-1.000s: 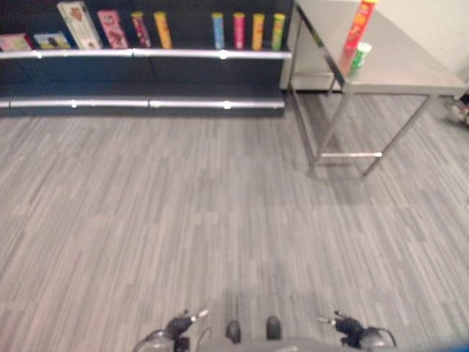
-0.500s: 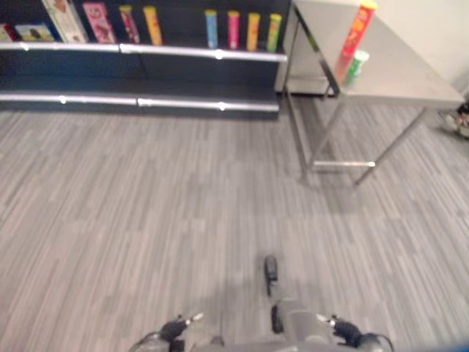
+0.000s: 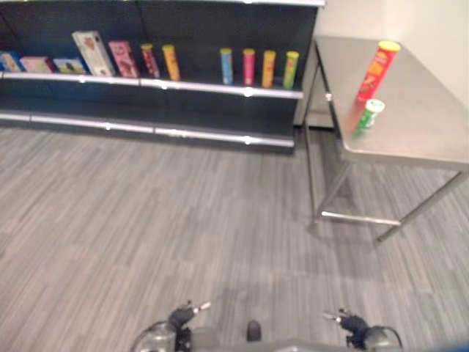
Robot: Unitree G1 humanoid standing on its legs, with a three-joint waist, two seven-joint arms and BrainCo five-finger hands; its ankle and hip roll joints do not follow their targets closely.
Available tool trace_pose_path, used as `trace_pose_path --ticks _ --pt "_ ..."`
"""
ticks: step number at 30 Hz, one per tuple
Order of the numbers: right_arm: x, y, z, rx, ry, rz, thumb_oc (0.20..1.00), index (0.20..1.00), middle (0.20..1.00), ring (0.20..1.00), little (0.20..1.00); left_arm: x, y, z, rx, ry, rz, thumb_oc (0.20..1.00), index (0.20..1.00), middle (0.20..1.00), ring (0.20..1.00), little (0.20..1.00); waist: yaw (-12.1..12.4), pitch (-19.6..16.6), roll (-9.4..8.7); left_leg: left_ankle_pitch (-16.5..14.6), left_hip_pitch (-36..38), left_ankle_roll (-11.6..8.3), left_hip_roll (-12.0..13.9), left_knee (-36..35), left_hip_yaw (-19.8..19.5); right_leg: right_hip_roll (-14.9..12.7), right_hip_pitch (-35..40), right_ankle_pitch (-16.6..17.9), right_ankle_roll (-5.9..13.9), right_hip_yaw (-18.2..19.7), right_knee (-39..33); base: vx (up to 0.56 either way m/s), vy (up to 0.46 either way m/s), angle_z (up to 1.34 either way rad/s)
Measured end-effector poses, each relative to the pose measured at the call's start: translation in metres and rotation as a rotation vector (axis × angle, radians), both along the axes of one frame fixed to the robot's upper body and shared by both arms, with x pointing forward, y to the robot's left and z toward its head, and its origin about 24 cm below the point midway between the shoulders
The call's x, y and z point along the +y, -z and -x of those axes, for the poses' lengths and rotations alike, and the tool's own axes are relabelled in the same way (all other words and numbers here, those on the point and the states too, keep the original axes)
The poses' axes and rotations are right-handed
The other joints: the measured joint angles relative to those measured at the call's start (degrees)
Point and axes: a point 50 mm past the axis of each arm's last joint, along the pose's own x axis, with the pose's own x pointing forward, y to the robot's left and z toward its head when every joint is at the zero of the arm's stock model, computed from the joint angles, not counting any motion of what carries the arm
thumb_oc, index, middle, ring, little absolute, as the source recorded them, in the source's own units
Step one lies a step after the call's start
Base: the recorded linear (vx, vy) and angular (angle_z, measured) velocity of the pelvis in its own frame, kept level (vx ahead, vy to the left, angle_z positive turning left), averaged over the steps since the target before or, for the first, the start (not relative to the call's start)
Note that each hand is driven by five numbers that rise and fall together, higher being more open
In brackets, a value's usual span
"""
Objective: Put the goods on the table back onto the shelves and tidy them up.
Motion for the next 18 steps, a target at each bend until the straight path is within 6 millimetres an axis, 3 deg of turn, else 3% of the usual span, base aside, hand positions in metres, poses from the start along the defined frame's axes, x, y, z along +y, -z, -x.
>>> trace_pose_path --ticks 1,2,4,5,8,10,12,13,15,16,17,18 --pt "-0.001 0.0 0.001 0.004 -0.005 0.007 1.0 1.0 1.0 1.0 1.0 -0.001 0.0 -0.001 -0.001 0.002 0.001 1.0 1.0 1.0 1.0 1.0 0.16 0.59 0.45 1.9 1.33 0.34 -0.24 -11.0 0.68 0.29 0.71 -0.37 0.08 -0.3 0.01 0.59 0.071 -0.04" --pt "-0.002 -0.001 -0.001 0.003 -0.014 0.016 1.0 1.0 1.0 1.0 1.0 0.0 0.0 0.0 -0.001 0.006 0.001 1.0 1.0 1.0 1.0 1.0 0.71 1.42 1.84 4.34 1.09 0.45 -1.04 -15.97 0.69 0.95 2.02 -0.97 0.29 0.28 -0.02 0.59 0.092 -0.04" --pt "-0.002 -0.001 -0.003 0.002 -0.013 0.016 1.0 1.0 1.0 1.0 1.0 0.003 0.0 0.001 0.005 -0.004 -0.005 1.0 1.0 1.0 1.0 1.0 1.99 2.43 2.19 7.58 1.25 0.77 -2.06 -26.06 0.42 1.63 3.21 -2.13 0.74 1.3 -0.02 0.35 0.086 -0.34" --pt "-0.001 -0.002 -0.008 -0.002 -0.014 0.015 1.0 1.0 1.0 1.0 1.0 0.007 0.001 0.007 0.024 -0.02 -0.01 1.0 1.0 1.0 1.0 1.0 3.83 3.26 2.42 9.34 0.65 0.81 -2.78 -30.25 0.24 2.18 4.27 -2.31 0.88 3.51 -0.02 0.23 0.078 -0.75" --pt "0.002 -0.005 -0.022 -0.022 -0.021 0.01 1.0 1.0 1.0 1.0 1.0 0.013 0.005 0.023 0.098 -0.072 -0.014 1.0 1.0 1.0 1.0 1.0 5.32 4.06 2.45 10.88 -3.79 1.18 -4.06 -29.62 -0.71 2.49 6.32 -3.86 0.21 7.29 -0.01 0.41 0.194 -0.75" --pt "0.003 -0.003 -0.018 -0.009 -0.016 0.006 1.0 1.0 1.0 1.0 1.0 0.014 0.007 0.032 0.128 -0.091 -0.012 1.0 1.0 1.0 1.0 1.0 6.27 4.26 1.5 11.95 -3.66 2.68 -4.77 -28.07 -0.31 1.66 8.57 -5.45 1.0 9.57 0.0 0.42 0.276 -0.62" --pt "0.003 0.003 0.0 0.049 0.003 0.002 1.0 1.0 1.0 1.0 1.0 0.015 0.008 0.036 0.139 -0.11 -0.01 1.0 1.0 1.0 1.0 1.0 6.39 3.72 -0.78 13.09 -2.11 4.88 -6.93 -26.93 1.79 -1.0 10.3 -7.5 3.86 11.5 0.11 0.38 0.276 -0.53" --pt "0.001 0.004 0.005 0.064 0.009 0.007 1.0 1.0 1.0 1.0 1.0 0.014 0.009 0.038 0.138 -0.126 -0.005 1.0 1.0 1.0 1.0 1.0 6.55 2.64 -0.69 13.19 0.03 5.33 -7.99 -26.88 2.09 -1.03 10.23 -7.26 3.63 11.49 2.05 0.39 0.281 -0.44" --pt "-0.009 0.005 0.021 0.101 0.02 0.031 1.0 1.0 1.0 1.0 1.0 0.008 0.01 0.036 0.136 -0.12 0.007 1.0 1.0 1.0 1.0 1.0 5.72 1.84 3.39 13.45 4.42 9.47 -6.64 -27.29 3.73 1.84 10.44 -7.74 3.46 10.39 6.95 0.25 0.21 -0.23" --pt "-0.014 0.006 0.031 0.124 0.026 0.039 1.0 1.0 1.0 1.0 1.0 0.006 0.011 0.04 0.143 -0.107 0.01 1.0 1.0 1.0 1.0 1.0 5.64 0.49 5.63 13.7 6.78 10.48 -5.07 -28.79 3.3 3.92 10.11 -8.32 3.54 10.06 9.24 0.28 0.288 -0.21" --pt "-0.005 0.01 0.039 0.145 0.019 0.019 1.0 1.0 1.0 1.0 1.0 0.011 0.009 0.038 0.129 -0.081 -0.012 1.0 1.0 1.0 1.0 1.0 5.71 -0.02 4.71 16.55 9.27 12.35 -6.01 -30.26 3.59 3.17 9.27 -11.51 3.32 9.98 14.62 0.25 0.246 -0.37" --pt "0.001 0.01 0.035 0.115 0.002 -0.005 1.0 1.0 1.0 1.0 1.0 0.015 0.005 0.024 0.091 -0.079 -0.025 1.0 1.0 1.0 1.0 1.0 4.45 -0.08 5.16 14.36 11.19 14.95 -7.42 -29.68 3.34 0.93 3.41 -14.54 2.31 6.69 28.7 0.3 0.291 -0.22"
